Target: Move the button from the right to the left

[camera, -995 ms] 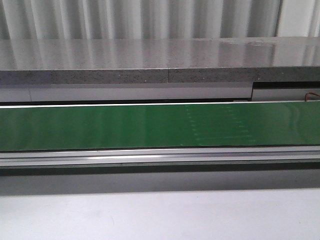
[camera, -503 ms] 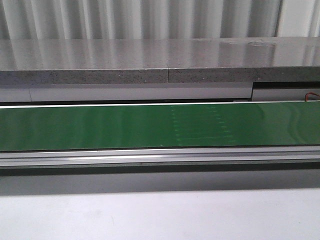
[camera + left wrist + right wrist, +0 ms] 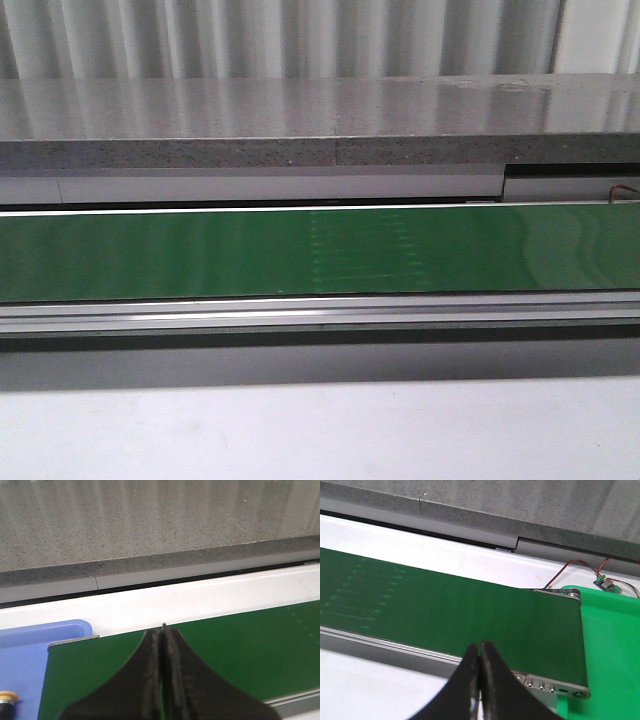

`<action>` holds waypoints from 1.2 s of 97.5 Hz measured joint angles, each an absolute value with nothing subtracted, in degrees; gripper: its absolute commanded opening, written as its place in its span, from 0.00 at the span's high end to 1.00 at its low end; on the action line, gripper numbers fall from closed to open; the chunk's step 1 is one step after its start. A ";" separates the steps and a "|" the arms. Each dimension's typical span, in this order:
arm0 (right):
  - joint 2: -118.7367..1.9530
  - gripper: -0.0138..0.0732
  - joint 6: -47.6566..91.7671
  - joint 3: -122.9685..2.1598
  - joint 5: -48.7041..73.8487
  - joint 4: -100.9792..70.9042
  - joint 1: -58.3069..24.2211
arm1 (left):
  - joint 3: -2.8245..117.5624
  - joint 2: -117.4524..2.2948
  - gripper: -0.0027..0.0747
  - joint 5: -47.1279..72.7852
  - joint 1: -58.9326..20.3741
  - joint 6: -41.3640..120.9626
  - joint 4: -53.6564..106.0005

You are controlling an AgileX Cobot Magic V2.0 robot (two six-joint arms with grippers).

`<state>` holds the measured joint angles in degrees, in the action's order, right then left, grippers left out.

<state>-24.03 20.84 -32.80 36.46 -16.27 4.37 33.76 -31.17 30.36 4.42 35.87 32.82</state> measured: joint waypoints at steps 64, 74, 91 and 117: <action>-24.03 0.92 20.84 -32.80 36.46 -16.27 4.37 | 31.99 -31.17 0.99 24.98 4.42 35.87 33.22; -24.03 0.92 20.84 -32.80 36.46 -16.27 4.37 | 31.40 -31.17 0.99 24.41 3.97 35.87 33.53; -24.03 0.92 20.84 -32.80 36.46 -16.27 4.37 | 28.90 -30.91 0.99 21.22 0.25 30.89 28.47; -24.03 0.92 20.84 -32.80 36.46 -16.27 4.37 | 21.96 -28.29 0.99 10.09 -6.79 10.72 9.53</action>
<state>-24.03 20.84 -32.80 36.46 -16.27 4.37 21.96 -28.29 10.09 -6.79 10.72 9.53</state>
